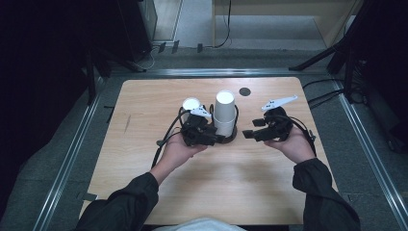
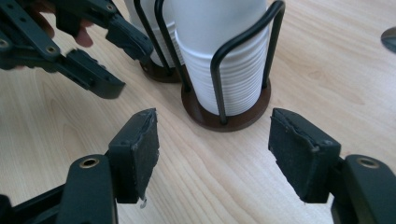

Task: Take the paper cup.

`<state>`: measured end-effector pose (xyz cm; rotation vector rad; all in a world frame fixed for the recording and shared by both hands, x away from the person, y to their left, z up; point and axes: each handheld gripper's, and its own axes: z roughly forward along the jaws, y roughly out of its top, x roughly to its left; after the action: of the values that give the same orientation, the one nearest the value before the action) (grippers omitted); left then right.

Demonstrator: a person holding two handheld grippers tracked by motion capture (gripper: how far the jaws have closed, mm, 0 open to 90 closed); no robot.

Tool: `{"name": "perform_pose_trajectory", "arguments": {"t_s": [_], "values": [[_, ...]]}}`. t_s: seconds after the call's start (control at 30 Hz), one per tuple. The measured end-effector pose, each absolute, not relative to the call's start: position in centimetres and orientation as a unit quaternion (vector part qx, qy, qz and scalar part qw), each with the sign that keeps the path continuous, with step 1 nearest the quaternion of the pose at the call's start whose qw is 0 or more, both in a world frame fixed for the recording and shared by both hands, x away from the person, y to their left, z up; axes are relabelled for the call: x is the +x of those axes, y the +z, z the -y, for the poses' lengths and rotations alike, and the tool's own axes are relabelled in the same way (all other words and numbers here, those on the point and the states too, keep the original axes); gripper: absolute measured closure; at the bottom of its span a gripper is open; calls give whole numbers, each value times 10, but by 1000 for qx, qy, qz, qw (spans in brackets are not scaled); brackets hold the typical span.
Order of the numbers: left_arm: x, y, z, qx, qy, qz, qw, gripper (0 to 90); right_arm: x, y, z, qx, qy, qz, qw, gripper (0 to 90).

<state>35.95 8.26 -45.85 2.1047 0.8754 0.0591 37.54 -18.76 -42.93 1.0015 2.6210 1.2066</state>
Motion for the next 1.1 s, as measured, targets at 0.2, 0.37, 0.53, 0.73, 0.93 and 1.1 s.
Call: {"name": "perform_pose_trajectory", "arguments": {"t_s": [0.2,0.37,0.53,0.73,0.93,1.1], "values": [[359,-460,-77,835,41,-354,420,506,383,-418,185,330,398,-855,48,333],[359,-462,-72,828,55,-361,426,583,389,-414,180,317,400,-859,51,326],[362,-464,-72,822,48,-376,424,670,399,-406,174,307,403,-861,56,315],[362,-468,-71,824,52,-379,418,736,412,-393,165,309,411,-855,63,301],[363,-471,-66,824,52,-383,414,760,418,-386,149,314,418,-849,71,296],[364,-471,-65,823,71,-387,409,800,420,-384,139,311,412,-852,80,299]]}}
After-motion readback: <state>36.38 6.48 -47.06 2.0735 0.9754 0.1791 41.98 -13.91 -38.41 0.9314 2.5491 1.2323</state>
